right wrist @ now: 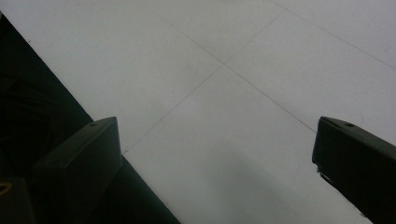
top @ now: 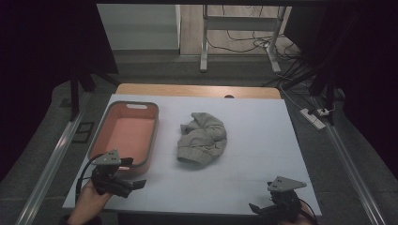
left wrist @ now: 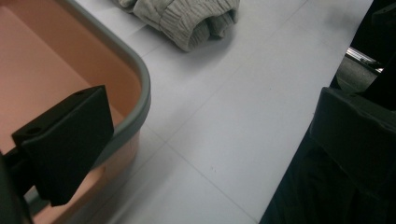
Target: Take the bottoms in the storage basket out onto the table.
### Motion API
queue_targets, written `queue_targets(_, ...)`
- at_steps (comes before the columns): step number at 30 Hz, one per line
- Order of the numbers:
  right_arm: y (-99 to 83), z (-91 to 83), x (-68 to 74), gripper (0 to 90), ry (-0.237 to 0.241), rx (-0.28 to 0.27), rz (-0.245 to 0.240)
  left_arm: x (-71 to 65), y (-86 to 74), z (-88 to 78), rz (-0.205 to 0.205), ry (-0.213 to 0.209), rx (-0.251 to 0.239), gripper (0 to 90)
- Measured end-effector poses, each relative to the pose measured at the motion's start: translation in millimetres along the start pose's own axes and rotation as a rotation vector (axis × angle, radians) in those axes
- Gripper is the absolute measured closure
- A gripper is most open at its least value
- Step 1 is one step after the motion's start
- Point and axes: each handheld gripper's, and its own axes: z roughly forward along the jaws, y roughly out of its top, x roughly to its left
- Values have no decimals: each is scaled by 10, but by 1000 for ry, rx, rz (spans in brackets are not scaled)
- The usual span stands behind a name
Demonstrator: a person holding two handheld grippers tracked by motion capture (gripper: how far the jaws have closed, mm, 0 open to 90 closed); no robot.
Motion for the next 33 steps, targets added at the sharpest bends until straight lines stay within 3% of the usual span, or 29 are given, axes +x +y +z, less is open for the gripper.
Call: queue_targets(33, 3, 3, -1, 15, -8, 6, 8, 45, -632, -381, -117, 104, -8, 0)
